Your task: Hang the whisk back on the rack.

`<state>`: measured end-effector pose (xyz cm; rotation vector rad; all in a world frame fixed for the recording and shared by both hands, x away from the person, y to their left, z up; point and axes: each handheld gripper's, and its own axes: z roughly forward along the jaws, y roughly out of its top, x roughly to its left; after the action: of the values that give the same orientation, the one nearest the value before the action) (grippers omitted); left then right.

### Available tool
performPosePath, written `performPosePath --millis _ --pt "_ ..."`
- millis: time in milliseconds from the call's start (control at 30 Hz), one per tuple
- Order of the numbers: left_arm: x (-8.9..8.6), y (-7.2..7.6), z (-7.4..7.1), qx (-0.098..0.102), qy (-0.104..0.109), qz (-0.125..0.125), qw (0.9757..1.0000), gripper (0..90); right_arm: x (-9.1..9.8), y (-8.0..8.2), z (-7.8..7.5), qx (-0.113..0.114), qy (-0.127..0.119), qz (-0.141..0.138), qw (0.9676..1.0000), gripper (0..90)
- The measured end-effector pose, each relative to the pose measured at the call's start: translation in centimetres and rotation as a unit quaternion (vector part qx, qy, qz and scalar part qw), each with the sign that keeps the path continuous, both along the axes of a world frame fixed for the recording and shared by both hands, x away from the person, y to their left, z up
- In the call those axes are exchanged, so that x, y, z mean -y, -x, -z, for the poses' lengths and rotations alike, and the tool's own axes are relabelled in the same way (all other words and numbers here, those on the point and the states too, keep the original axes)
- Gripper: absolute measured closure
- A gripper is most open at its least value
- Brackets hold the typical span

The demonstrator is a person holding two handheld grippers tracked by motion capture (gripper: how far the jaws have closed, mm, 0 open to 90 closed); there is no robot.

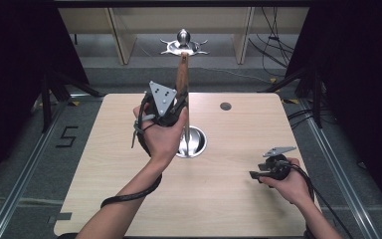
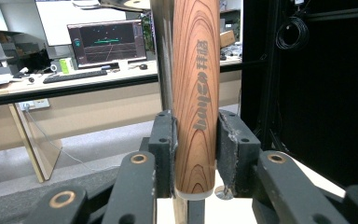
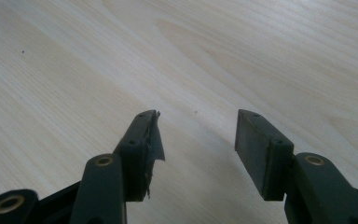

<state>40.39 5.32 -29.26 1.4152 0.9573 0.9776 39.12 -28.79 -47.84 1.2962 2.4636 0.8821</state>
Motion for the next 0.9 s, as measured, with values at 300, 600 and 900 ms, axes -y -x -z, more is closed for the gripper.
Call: performPosePath --millis 300,600,900 --pt "0.08 -0.25 0.21 -0.003 -0.004 -0.001 1.0000 68.2 0.01 0.01 -0.01 0.001 0.000 0.000 1.0000 49.5" --pt "0.07 -0.54 0.46 -0.004 -0.005 0.000 1.0000 68.2 0.00 -0.01 0.00 0.001 0.000 0.000 1.0000 49.5" --pt "0.04 -0.75 0.38 -0.009 -0.003 0.012 0.9999 66.7 -0.01 0.01 -0.03 0.002 -0.001 0.000 1.0000 49.5"
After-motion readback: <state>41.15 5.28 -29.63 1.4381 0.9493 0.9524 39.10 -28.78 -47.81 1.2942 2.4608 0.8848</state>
